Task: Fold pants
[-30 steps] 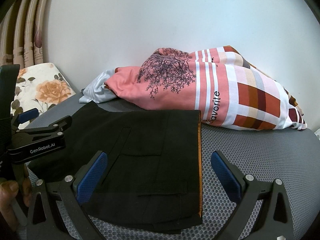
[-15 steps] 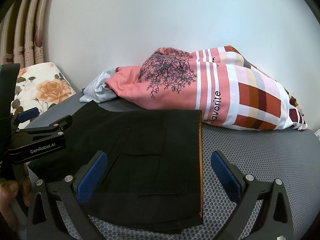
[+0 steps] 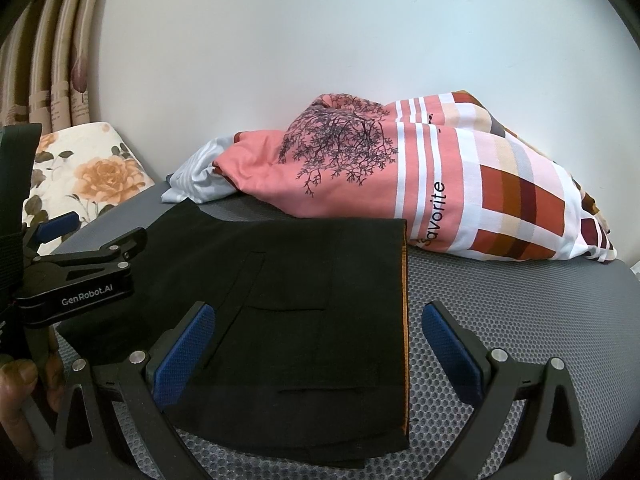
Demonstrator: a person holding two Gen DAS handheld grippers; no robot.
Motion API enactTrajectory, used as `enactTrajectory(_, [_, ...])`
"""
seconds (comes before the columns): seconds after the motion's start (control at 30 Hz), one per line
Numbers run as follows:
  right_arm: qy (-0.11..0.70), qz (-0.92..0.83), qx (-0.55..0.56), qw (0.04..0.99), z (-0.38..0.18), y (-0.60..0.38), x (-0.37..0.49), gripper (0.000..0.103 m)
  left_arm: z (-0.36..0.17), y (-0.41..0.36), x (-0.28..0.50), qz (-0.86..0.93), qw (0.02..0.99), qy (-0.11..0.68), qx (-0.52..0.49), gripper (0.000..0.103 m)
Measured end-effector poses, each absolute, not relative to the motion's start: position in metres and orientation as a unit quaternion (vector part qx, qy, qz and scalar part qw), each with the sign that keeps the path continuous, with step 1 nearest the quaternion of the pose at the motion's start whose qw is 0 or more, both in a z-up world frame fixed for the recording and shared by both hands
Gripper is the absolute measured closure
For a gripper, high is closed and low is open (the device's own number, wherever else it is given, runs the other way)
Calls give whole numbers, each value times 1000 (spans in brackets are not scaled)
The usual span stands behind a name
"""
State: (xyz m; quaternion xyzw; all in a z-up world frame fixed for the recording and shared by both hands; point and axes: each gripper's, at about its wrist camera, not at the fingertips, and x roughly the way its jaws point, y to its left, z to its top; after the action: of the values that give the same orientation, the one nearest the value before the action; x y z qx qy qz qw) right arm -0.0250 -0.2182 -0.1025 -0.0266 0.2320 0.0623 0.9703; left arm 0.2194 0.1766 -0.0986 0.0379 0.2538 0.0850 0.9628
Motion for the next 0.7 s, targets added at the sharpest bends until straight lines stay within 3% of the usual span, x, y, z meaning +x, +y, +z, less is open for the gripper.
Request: enactTrajectory(0.7, [232,64,-27,970,-102,-218,-25,1,-98,176,219,85,963,252,38,2])
